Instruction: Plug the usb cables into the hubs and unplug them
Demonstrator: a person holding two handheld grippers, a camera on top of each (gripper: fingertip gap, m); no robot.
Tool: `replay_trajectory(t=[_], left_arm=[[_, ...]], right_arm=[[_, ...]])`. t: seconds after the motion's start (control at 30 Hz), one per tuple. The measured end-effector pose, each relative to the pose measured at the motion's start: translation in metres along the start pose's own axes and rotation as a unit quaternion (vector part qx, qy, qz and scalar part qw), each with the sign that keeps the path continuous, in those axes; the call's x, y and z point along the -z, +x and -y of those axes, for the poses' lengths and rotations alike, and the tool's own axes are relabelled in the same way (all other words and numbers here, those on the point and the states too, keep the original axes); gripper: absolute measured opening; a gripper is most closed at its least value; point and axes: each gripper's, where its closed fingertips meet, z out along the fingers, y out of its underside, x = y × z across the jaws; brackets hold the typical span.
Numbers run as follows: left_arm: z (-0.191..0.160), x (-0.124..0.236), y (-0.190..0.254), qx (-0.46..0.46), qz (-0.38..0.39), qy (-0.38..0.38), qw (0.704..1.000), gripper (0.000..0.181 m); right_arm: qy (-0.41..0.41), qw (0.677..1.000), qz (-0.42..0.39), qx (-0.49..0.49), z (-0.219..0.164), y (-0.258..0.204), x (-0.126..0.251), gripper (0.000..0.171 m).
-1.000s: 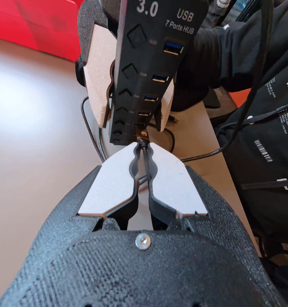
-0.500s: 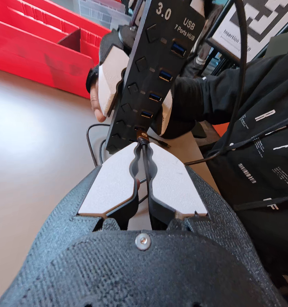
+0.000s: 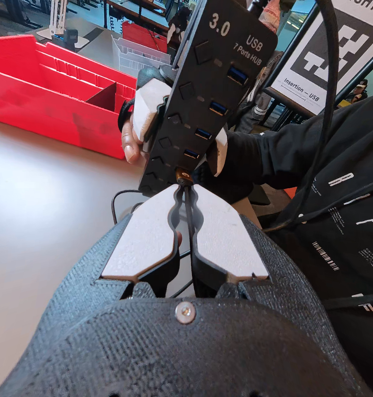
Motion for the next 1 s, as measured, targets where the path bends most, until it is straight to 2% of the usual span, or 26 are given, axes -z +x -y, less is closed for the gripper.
replay_trajectory(t=[0.1, 0.27, 0.47, 0.73, 1.0], left_arm=[[0.004, -0.004, 0.005, -0.004, -0.017, 0.021, 1.000, 0.007], [0.021, 0.006, 0.006, 0.004, -0.020, 0.066, 0.998, 0.007], [0.030, 0.013, 0.009, -0.011, -0.011, 0.081, 0.997, 0.006], [0.016, 0.006, 0.010, -0.033, 0.000, 0.034, 0.999, 0.003], [0.007, 0.008, 0.001, -0.121, 0.085, -0.025, 0.989, 0.008]], right_arm=[[0.030, 0.999, 0.018, -0.025, 0.008, -0.002, 0.003, 0.064], [0.043, 0.998, -0.007, -0.052, 0.016, 0.007, 0.007, 0.064], [-0.039, 0.999, -0.017, -0.034, -0.002, 0.007, 0.005, 0.064], [-0.129, 0.992, -0.006, -0.006, -0.027, -0.003, -0.002, 0.064], [-0.094, 0.996, -0.003, 0.001, -0.020, -0.003, -0.003, 0.064]])
